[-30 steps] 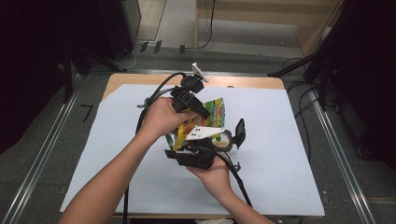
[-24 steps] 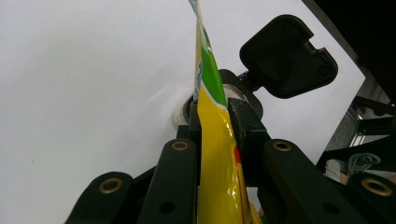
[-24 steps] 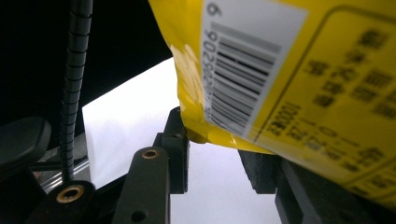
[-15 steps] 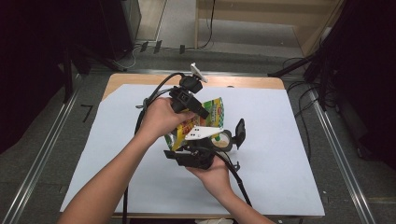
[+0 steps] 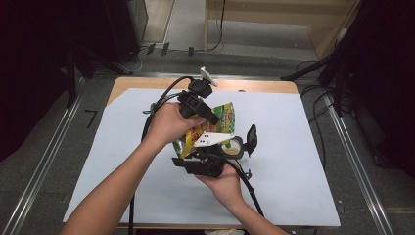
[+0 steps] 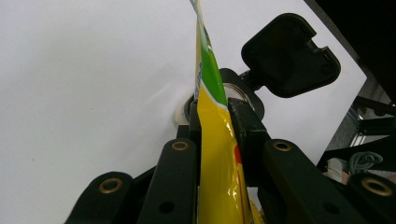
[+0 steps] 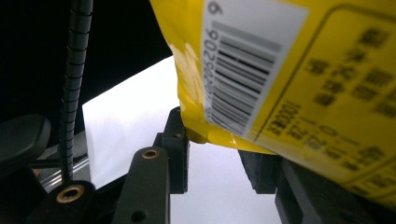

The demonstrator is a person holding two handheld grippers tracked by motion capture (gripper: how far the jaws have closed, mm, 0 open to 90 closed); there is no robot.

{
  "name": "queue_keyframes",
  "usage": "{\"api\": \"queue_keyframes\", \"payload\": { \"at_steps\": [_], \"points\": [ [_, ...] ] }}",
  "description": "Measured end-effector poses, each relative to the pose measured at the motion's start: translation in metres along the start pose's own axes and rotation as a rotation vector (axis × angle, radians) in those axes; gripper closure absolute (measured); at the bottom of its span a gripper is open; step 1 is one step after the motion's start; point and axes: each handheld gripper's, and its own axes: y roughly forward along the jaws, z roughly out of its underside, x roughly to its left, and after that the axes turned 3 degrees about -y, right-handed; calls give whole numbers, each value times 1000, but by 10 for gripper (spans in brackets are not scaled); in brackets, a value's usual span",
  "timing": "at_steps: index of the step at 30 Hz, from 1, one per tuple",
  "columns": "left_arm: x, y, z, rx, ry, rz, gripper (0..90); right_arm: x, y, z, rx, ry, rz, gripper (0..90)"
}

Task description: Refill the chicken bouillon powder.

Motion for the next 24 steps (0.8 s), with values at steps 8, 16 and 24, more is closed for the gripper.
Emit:
{"api": "queue_keyframes", "payload": {
  "at_steps": [8,16,24],
  "points": [
    [1,0,-1,0,0,3,810,0,-2,-2,-7,11,-11,665],
    [0,0,0,-1,2,3,808,0,-2,-1,-6,5,-8,665],
    [0,1,0,-2,1,3,807,0,-1,-1,-5,5,-6,664]
  ]
}}
